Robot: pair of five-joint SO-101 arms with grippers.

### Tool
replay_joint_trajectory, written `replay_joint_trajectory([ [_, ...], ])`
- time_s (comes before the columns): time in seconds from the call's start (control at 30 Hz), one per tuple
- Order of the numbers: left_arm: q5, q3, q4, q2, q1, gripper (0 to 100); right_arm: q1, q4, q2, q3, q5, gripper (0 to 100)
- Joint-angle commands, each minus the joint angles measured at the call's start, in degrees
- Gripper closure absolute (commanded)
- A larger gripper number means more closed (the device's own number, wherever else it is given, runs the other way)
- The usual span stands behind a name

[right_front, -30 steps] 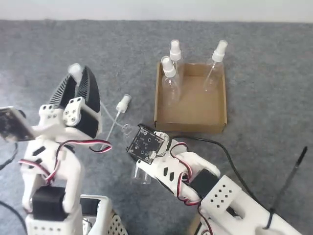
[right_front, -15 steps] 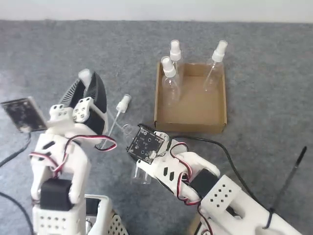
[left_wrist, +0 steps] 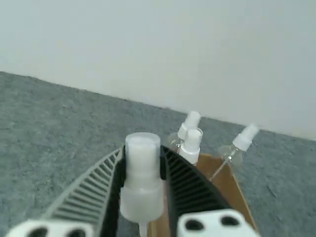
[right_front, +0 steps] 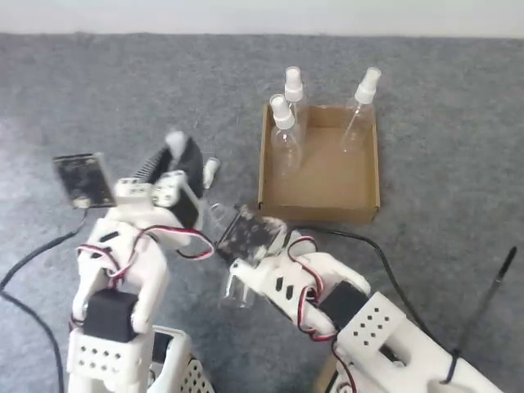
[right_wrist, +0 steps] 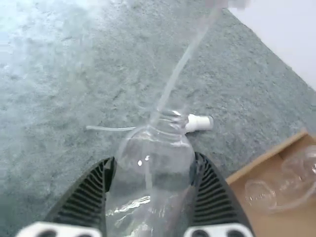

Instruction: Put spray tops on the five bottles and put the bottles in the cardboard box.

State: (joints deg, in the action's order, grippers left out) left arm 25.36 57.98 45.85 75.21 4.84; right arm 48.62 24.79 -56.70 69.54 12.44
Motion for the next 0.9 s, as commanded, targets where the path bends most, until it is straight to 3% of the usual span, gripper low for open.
replay_joint_trajectory([
  [0.0,-1.67,-0.92,2.81,0.35,2.11,99,-4.53,-1.80,-5.23,-1.23,-5.89,99.3],
  [0.13,-1.93,0.31,2.73,0.26,2.99,99,-4.88,-1.45,-11.38,0.44,-6.68,99.3],
  [0.37,-5.54,3.91,1.32,0.26,12.40,99,-4.88,-1.36,-19.65,3.52,-6.68,99.3],
  [0.77,-5.54,3.91,1.58,-6.33,12.84,99,-5.14,-1.36,-20.53,3.78,-6.51,99.3],
  [0.87,-5.54,1.45,2.11,-6.33,12.84,99,-5.05,-1.45,-20.53,3.87,-3.60,99.3],
])
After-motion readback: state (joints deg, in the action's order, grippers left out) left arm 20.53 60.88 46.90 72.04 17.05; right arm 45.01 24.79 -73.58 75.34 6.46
